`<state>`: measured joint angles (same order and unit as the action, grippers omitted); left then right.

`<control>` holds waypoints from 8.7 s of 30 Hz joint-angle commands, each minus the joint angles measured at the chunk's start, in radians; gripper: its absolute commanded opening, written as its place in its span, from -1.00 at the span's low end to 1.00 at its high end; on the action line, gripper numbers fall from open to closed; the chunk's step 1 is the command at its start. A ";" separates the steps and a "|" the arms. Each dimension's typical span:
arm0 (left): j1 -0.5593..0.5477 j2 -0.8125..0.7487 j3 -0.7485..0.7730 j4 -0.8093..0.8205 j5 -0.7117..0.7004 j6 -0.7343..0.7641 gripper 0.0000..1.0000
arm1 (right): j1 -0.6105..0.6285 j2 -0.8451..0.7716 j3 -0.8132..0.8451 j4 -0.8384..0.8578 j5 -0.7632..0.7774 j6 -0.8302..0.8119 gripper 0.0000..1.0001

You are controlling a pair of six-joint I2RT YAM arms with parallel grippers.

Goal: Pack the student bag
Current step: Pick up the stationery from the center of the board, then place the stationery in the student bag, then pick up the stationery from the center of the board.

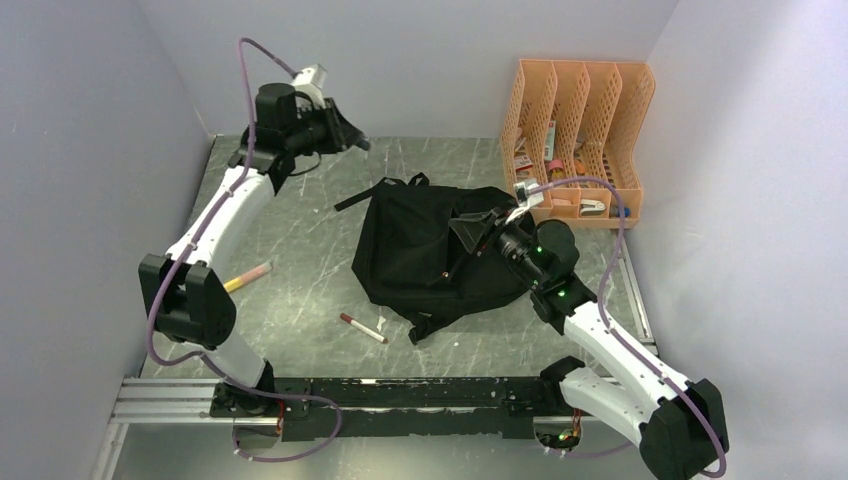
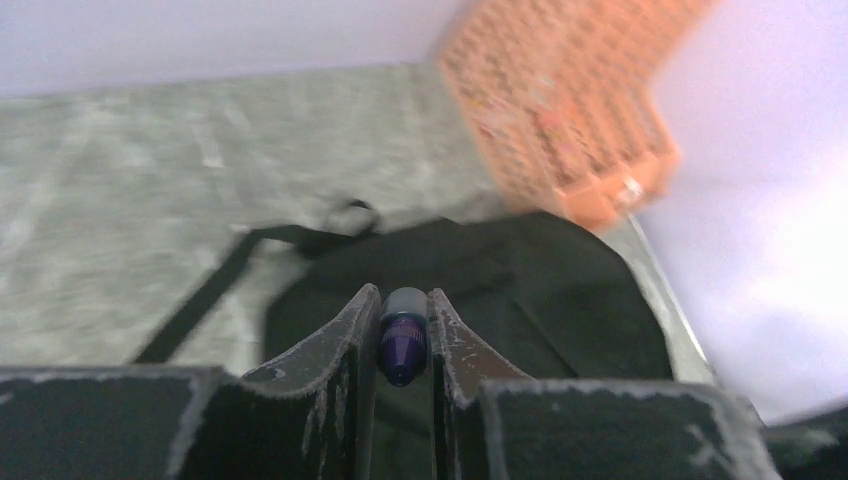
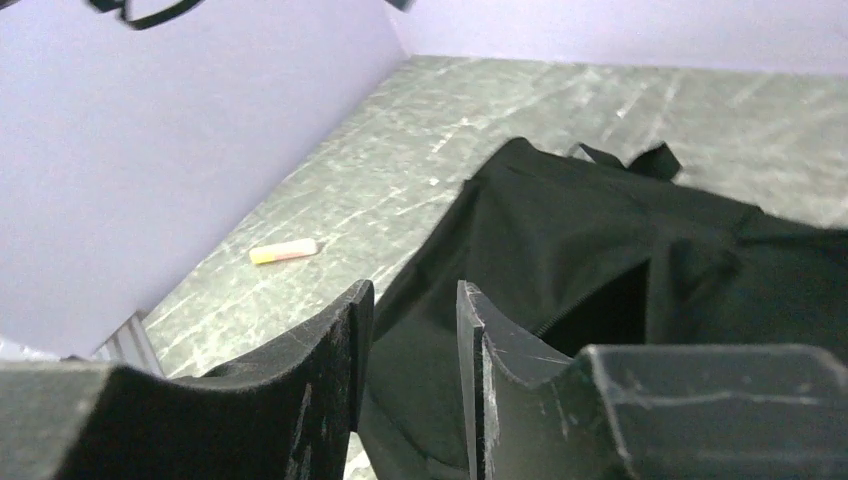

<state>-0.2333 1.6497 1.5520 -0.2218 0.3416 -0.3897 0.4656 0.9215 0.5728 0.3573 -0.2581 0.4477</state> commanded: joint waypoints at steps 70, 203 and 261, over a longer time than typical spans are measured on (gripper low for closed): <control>-0.449 -0.119 -0.112 0.126 0.232 0.112 0.93 | 0.152 -0.064 0.005 -0.071 0.276 -0.299 -1.00; -0.707 0.133 -0.001 -0.159 -0.484 0.165 -0.30 | -0.107 0.057 0.092 -0.343 0.268 0.120 -0.09; -0.173 -0.348 -0.267 -0.119 -0.469 0.065 0.09 | 0.745 0.964 0.619 -0.605 0.274 -0.370 -0.04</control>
<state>-0.4156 1.3201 1.2961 -0.3447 -0.1280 -0.3294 1.2072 1.8603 1.1652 -0.2325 -0.0044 0.0811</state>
